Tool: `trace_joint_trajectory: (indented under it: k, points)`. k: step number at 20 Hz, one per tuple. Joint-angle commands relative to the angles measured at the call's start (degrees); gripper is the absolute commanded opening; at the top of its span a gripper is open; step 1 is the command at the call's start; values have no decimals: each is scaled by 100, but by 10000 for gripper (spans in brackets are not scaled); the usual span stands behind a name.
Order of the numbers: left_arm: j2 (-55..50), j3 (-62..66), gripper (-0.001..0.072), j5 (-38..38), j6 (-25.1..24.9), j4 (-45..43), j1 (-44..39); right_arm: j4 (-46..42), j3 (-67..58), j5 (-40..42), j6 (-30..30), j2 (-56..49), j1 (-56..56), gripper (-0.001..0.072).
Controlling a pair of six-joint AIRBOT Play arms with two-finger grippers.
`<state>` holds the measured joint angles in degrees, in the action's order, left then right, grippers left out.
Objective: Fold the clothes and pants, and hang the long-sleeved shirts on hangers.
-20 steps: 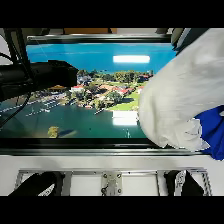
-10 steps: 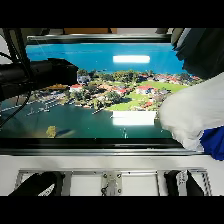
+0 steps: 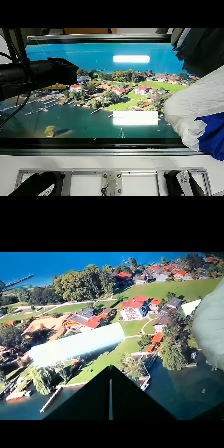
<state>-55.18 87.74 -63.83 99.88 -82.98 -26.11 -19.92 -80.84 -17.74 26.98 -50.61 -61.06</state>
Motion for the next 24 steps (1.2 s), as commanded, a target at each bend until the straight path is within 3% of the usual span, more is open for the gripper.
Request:
trace_joint_trajectory:
  k: [1,11,17,24]
  points:
    - [-2,-2,11,-4,0,-2,4,0,-55,37,-2,-28,-4,7]
    - [-2,-2,10,-22,0,0,4,20,-46,-208,2,-48,-2,9]
    - [-2,-2,10,-20,0,4,4,-46,-48,-201,656,-140,-2,5]
    - [-4,-2,11,-20,0,0,4,-2079,-59,122,2927,-238,-4,5]
